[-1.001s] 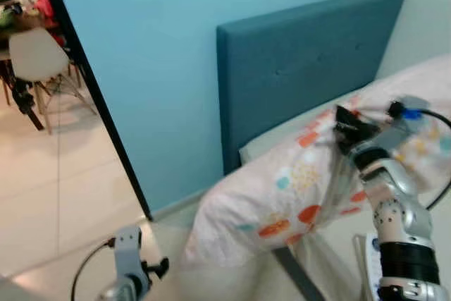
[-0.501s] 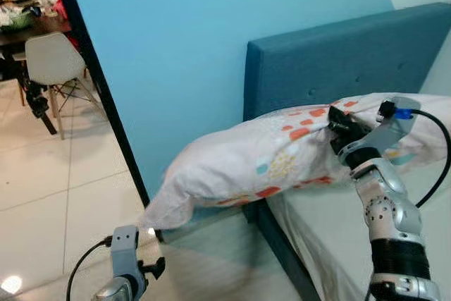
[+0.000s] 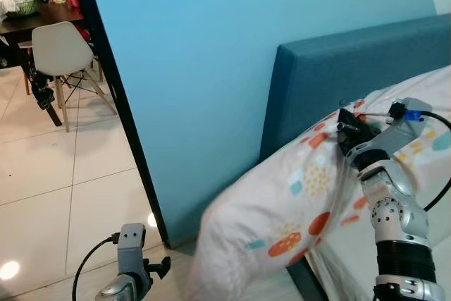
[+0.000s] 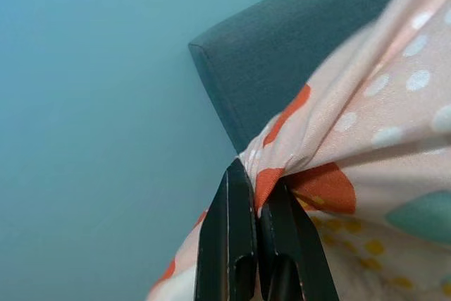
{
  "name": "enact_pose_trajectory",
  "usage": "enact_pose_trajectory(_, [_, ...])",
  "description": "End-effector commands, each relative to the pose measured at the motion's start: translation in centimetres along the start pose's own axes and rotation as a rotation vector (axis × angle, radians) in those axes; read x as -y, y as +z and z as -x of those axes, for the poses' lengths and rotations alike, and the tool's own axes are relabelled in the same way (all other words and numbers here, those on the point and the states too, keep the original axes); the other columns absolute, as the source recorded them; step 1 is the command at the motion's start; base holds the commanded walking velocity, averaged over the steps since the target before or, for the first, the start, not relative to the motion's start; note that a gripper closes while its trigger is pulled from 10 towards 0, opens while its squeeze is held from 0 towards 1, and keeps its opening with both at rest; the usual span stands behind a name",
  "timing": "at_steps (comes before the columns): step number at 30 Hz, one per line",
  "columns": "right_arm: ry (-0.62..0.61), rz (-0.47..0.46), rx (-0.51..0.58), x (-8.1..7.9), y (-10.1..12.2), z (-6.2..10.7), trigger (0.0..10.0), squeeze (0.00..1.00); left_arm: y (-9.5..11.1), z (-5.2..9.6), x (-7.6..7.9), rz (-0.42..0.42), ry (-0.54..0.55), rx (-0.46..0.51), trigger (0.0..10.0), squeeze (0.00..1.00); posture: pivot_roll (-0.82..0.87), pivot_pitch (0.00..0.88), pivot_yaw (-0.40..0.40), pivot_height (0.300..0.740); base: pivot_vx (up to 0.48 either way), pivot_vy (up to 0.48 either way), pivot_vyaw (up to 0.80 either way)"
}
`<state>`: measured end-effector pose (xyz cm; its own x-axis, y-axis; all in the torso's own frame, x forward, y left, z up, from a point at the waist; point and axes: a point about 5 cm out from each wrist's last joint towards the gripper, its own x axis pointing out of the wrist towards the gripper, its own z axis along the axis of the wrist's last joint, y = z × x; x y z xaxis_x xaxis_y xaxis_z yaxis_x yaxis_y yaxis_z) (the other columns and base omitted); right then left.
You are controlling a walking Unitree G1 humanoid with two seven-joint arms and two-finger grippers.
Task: Clean up the room
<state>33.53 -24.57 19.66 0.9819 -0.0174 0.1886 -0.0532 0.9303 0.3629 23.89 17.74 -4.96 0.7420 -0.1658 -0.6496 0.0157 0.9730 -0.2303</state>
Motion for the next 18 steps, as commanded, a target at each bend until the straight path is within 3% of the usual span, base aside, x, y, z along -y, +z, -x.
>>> enact_pose_trajectory(1, [0.038, 0.018, 0.07, -0.88, 1.7, -0.3, 10.0, 0.0, -0.58, 0.17, -0.15, -0.001, 0.002, -0.018, 10.0, 0.0, -0.02, 0.0, 0.02, 0.739, 0.0, -0.454, 0.0])
enact_pose_trajectory(4, [0.041, 0.016, 0.066, -1.02, 1.52, -0.35, 10.0, 0.0, -0.43, 0.15, -0.29, 0.0, 0.021, -0.015, 10.0, 0.0, -0.02, 0.0, 0.02, 0.739, 0.0, -0.456, 0.0])
enact_pose_trajectory(10, [0.047, 0.018, 0.057, -1.22, 1.26, -0.38, 10.0, 0.0, -0.13, 0.16, -0.67, -0.014, 0.061, -0.006, 10.0, 0.0, -0.01, 0.0, 0.016, 0.739, 0.0, 0.0, 0.0])
enact_pose_trajectory(16, [0.057, 0.019, 0.055, -1.48, 1.21, -0.41, 10.0, 0.0, -0.12, 0.2, -0.64, -0.001, 0.036, -0.001, 10.0, 0.0, -0.01, 0.0, 0.021, 0.739, 0.0, 0.0, 0.0])
enact_pose_trajectory(18, [0.056, 0.017, 0.052, -1.48, 1.06, -0.38, 10.0, 0.0, -0.2, 0.23, -0.62, 0.001, 0.024, -0.002, 10.0, 0.0, -0.01, 0.0, 0.019, 0.739, 0.0, -0.412, 0.0])
